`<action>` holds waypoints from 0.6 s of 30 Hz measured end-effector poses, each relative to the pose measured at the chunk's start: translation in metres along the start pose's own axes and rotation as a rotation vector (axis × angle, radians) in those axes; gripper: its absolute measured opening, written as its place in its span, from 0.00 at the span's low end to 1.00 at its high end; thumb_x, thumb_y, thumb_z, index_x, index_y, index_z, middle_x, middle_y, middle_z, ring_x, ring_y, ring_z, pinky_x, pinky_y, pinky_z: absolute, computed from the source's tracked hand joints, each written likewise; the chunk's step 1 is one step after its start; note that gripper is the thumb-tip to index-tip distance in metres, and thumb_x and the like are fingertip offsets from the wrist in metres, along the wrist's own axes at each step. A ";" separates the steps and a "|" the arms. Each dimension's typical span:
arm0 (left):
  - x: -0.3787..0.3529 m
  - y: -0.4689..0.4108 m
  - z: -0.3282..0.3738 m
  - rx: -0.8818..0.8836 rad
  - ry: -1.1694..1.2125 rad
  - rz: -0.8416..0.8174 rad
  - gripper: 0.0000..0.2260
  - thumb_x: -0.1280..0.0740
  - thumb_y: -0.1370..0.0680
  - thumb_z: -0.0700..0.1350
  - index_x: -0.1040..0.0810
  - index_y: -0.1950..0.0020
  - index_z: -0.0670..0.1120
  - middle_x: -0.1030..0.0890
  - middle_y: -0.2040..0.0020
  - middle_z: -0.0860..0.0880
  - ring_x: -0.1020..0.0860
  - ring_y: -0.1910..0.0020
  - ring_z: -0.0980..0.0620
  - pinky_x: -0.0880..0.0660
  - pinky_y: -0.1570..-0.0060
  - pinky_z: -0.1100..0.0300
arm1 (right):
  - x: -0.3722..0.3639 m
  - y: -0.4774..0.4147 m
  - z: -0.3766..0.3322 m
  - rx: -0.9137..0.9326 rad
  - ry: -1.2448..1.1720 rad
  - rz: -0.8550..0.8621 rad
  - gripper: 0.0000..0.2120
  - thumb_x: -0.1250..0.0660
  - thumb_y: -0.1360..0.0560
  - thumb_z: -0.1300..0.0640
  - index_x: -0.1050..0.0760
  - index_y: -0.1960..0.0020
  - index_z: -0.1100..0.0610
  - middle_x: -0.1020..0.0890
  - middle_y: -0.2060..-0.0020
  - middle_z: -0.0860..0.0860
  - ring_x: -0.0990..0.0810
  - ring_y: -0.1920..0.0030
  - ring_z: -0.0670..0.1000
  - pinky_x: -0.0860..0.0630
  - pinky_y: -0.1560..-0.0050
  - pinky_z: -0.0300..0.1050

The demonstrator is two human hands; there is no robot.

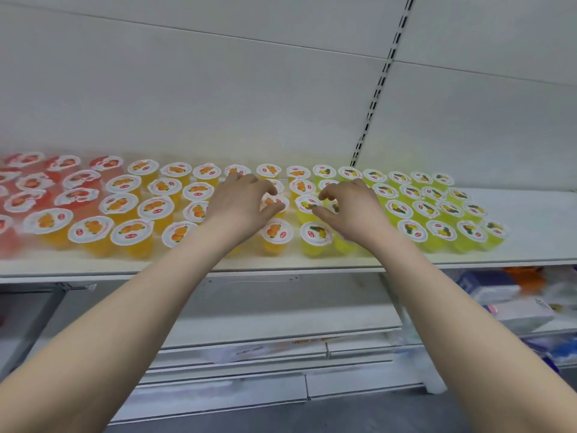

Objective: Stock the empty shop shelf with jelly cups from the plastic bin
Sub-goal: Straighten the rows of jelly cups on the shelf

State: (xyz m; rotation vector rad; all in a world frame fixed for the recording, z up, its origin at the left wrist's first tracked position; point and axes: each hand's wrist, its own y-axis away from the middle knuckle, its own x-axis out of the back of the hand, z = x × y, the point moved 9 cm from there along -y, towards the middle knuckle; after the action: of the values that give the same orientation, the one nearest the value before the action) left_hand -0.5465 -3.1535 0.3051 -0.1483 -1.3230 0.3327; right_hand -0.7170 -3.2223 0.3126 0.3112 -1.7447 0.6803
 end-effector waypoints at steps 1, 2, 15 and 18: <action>-0.001 -0.007 -0.002 0.019 -0.024 -0.012 0.19 0.38 0.23 0.63 0.23 0.38 0.54 0.22 0.38 0.49 0.31 0.35 0.44 0.31 0.39 0.50 | -0.004 -0.007 -0.001 -0.016 0.016 -0.022 0.18 0.36 0.24 0.40 0.22 0.42 0.51 0.18 0.48 0.49 0.28 0.40 0.56 0.30 0.45 0.51; -0.003 -0.013 -0.003 0.035 -0.051 -0.032 0.20 0.38 0.24 0.63 0.23 0.38 0.54 0.22 0.39 0.48 0.31 0.35 0.44 0.30 0.40 0.50 | -0.008 -0.013 -0.002 -0.027 0.033 -0.048 0.19 0.36 0.25 0.39 0.22 0.42 0.50 0.18 0.47 0.50 0.29 0.39 0.56 0.30 0.45 0.51; -0.026 -0.034 -0.007 0.065 -0.139 -0.155 0.20 0.34 0.28 0.66 0.22 0.41 0.57 0.18 0.48 0.51 0.26 0.42 0.46 0.27 0.49 0.54 | -0.029 -0.035 -0.006 -0.013 0.049 -0.187 0.17 0.33 0.30 0.38 0.23 0.48 0.48 0.20 0.57 0.47 0.30 0.42 0.53 0.31 0.47 0.50; -0.026 -0.034 -0.012 0.069 -0.099 -0.192 0.19 0.34 0.30 0.67 0.22 0.44 0.59 0.19 0.49 0.54 0.27 0.42 0.48 0.26 0.48 0.53 | -0.026 -0.043 -0.003 -0.007 0.000 -0.118 0.18 0.35 0.30 0.35 0.21 0.52 0.48 0.19 0.57 0.47 0.29 0.45 0.53 0.29 0.50 0.49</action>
State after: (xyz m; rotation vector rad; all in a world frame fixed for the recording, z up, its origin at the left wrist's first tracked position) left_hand -0.5353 -3.1932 0.2886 0.0539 -1.4094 0.2250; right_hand -0.6845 -3.2582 0.3007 0.4061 -1.7143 0.5892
